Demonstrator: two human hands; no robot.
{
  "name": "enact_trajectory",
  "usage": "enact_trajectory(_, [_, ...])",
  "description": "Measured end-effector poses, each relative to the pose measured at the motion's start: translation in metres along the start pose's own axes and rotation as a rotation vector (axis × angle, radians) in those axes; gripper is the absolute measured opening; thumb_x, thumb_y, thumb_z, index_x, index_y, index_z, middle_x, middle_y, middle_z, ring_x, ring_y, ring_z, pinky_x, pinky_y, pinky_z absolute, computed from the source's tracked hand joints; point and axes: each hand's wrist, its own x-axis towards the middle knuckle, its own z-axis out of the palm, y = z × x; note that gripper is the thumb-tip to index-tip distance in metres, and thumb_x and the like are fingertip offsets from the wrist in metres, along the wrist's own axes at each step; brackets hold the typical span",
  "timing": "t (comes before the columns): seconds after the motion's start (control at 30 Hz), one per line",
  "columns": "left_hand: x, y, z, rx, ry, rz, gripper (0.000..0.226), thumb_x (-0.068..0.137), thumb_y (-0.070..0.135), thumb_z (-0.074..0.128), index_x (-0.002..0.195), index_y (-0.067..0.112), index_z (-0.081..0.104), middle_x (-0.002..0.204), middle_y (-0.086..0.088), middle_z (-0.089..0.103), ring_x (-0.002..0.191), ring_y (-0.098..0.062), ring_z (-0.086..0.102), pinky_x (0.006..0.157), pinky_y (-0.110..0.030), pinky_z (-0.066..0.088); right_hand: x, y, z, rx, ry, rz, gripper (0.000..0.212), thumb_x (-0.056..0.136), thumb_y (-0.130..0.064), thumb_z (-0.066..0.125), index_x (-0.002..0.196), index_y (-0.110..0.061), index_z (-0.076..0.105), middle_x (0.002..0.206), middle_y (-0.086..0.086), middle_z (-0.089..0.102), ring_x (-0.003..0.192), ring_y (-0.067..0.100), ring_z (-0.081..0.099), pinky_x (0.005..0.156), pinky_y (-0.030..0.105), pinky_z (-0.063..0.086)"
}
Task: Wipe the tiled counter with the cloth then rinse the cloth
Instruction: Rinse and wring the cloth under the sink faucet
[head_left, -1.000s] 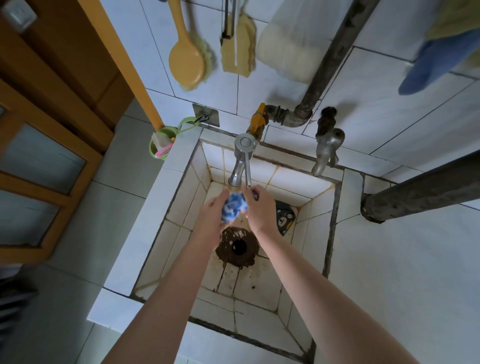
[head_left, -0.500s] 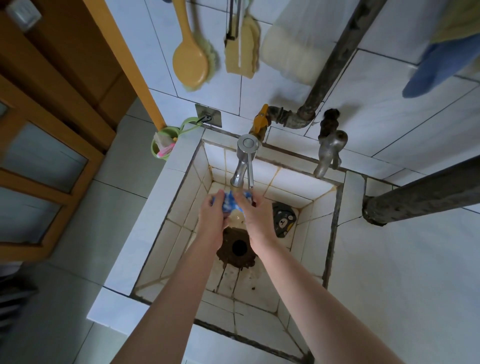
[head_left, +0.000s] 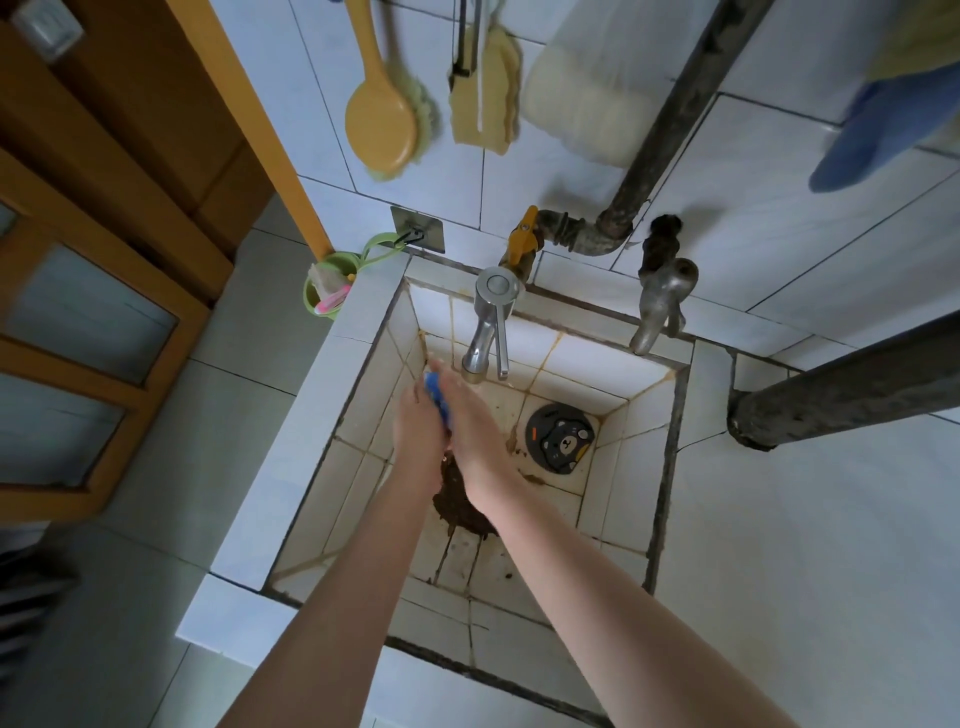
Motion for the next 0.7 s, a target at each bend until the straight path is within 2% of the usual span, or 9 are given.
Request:
enact_trajectory(0.07, [-0.001, 0.001, 0.007, 0.011, 0.000, -0.060, 0.032, 0.100, 0.023, 0.035, 0.121, 0.007, 0.051, 0.118, -0.010, 0.057, 0.092, -0.013, 0.058, 0.061, -0.004, 0.045, 0.001, 0.003, -0.006, -0.029, -0.005, 0.010, 0.034, 0.101, -0.038, 0.030, 0.120, -0.021, 0.053, 0.108, -0.006, 0.057, 0.086, 0.001, 0.057, 0.069, 0.019, 0.046])
enact_trajectory(0.13, [-0.003, -0.009, 0.010, 0.061, -0.002, -0.142, 0.021, 0.100, 0.025, 0.037, 0.097, 0.013, 0.055, 0.091, -0.006, 0.058, 0.073, -0.009, 0.058, 0.063, -0.014, 0.047, 0.003, -0.006, -0.013, 0.002, 0.041, 0.107, 0.032, 0.102, -0.035, 0.027, 0.095, -0.018, 0.053, 0.084, -0.002, 0.058, 0.050, -0.001, 0.055, 0.043, 0.016, 0.041])
enact_trajectory(0.2, [-0.006, -0.009, 0.012, 0.165, -0.073, -0.045, 0.027, 0.100, 0.030, 0.035, 0.085, 0.014, 0.051, 0.076, 0.001, 0.052, 0.063, -0.008, 0.052, 0.065, -0.026, 0.050, 0.008, -0.007, -0.021, -0.003, 0.085, 0.106, 0.036, 0.102, -0.033, 0.026, 0.080, -0.017, 0.048, 0.065, -0.001, 0.048, 0.038, 0.003, 0.047, 0.034, 0.012, 0.033])
enact_trajectory(0.27, [-0.008, -0.004, 0.009, 0.127, -0.032, 0.025, 0.029, 0.101, 0.030, 0.031, 0.100, 0.011, 0.053, 0.075, 0.004, 0.050, 0.067, -0.009, 0.051, 0.063, -0.026, 0.048, 0.001, -0.003, -0.016, -0.008, 0.048, 0.030, 0.033, 0.103, -0.032, 0.026, 0.086, -0.018, 0.051, 0.069, -0.004, 0.050, 0.053, 0.002, 0.052, 0.044, 0.012, 0.041])
enact_trajectory(0.37, [-0.009, 0.002, 0.011, 0.115, -0.051, 0.093, 0.048, 0.100, 0.041, 0.028, 0.118, 0.007, 0.055, 0.088, -0.003, 0.063, 0.081, -0.010, 0.061, 0.066, -0.021, 0.046, -0.007, 0.012, -0.009, -0.003, 0.040, -0.075, 0.032, 0.102, -0.034, 0.027, 0.113, -0.022, 0.055, 0.098, -0.009, 0.060, 0.093, 0.003, 0.059, 0.084, 0.020, 0.049])
enact_trajectory(0.43, [-0.012, 0.001, 0.011, 0.182, -0.067, 0.076, 0.053, 0.095, 0.054, 0.029, 0.109, 0.015, 0.061, 0.091, -0.005, 0.067, 0.085, -0.014, 0.064, 0.073, -0.028, 0.051, 0.001, 0.009, -0.012, -0.109, 0.062, -0.030, 0.039, 0.102, -0.035, 0.027, 0.122, -0.013, 0.053, 0.099, -0.004, 0.060, 0.090, 0.008, 0.060, 0.072, 0.019, 0.052])
enact_trajectory(0.53, [-0.016, -0.002, 0.005, 0.241, -0.074, 0.068, 0.043, 0.095, 0.051, 0.036, 0.085, 0.014, 0.056, 0.063, -0.002, 0.054, 0.048, -0.008, 0.052, 0.044, -0.019, 0.043, 0.012, 0.007, -0.021, -0.416, 0.078, -0.017, 0.041, 0.102, -0.036, 0.030, 0.104, -0.004, 0.057, 0.076, 0.002, 0.059, 0.061, 0.010, 0.058, 0.043, 0.015, 0.043])
enact_trajectory(0.6, [-0.017, -0.001, 0.002, 0.215, -0.094, 0.062, 0.039, 0.097, 0.045, 0.035, 0.092, 0.012, 0.056, 0.059, 0.000, 0.048, 0.036, -0.003, 0.041, 0.035, -0.016, 0.033, 0.016, 0.011, -0.026, -0.561, 0.156, -0.131, 0.039, 0.098, -0.040, 0.039, 0.092, -0.008, 0.060, 0.071, 0.000, 0.062, 0.059, 0.010, 0.060, 0.050, 0.016, 0.045])
enact_trajectory(0.7, [-0.015, 0.003, 0.007, 0.177, -0.060, 0.025, 0.032, 0.099, 0.036, 0.035, 0.099, 0.011, 0.056, 0.065, 0.000, 0.049, 0.042, -0.006, 0.040, 0.035, -0.016, 0.032, 0.011, 0.015, -0.029, -0.423, 0.300, -0.247, 0.028, 0.092, -0.038, 0.055, 0.084, -0.011, 0.060, 0.074, -0.001, 0.061, 0.066, 0.010, 0.057, 0.064, 0.014, 0.045])
